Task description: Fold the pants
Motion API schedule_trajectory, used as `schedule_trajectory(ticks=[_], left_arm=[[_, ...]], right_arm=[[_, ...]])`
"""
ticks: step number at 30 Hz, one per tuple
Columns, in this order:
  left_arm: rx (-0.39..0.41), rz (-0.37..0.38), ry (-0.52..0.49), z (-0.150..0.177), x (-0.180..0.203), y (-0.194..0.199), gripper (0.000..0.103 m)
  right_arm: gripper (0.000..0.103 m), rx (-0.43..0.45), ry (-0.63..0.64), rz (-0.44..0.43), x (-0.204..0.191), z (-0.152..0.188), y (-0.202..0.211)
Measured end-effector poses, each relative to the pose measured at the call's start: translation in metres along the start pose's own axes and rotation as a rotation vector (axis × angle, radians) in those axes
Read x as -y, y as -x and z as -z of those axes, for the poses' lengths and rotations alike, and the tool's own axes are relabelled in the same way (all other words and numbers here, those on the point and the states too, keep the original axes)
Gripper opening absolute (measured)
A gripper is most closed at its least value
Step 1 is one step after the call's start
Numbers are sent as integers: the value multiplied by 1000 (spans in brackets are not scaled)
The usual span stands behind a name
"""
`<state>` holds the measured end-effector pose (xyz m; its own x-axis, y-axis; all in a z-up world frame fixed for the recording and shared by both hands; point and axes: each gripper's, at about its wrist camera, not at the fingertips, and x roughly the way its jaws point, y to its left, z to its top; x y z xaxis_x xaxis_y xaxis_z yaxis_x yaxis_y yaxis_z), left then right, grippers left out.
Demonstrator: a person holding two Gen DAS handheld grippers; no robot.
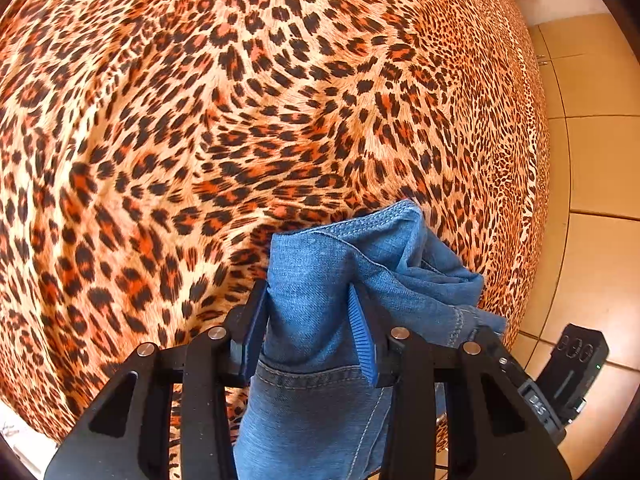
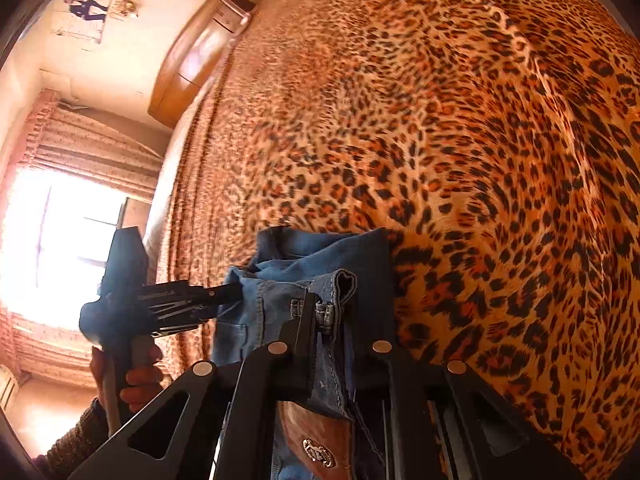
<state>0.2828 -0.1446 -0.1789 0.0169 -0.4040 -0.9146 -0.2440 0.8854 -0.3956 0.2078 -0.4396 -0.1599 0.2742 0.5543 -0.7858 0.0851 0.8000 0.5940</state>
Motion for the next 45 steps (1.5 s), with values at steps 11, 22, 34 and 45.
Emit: schedule_trajectory(ticks=[11, 22, 34, 45], left_arm=[[-149, 111, -180, 55, -36, 40, 57], [-226, 7, -359, 131, -20, 10, 50], [-72, -58, -484, 133, -10, 56, 52], [8, -94, -259, 26, 33, 17, 59]], right_arm=[[53, 82, -211, -10, 24, 104, 60], [14, 23, -198, 23, 11, 173, 40], [32, 61, -197, 58, 22, 170, 68], [52, 198, -223, 72, 8, 62, 49]])
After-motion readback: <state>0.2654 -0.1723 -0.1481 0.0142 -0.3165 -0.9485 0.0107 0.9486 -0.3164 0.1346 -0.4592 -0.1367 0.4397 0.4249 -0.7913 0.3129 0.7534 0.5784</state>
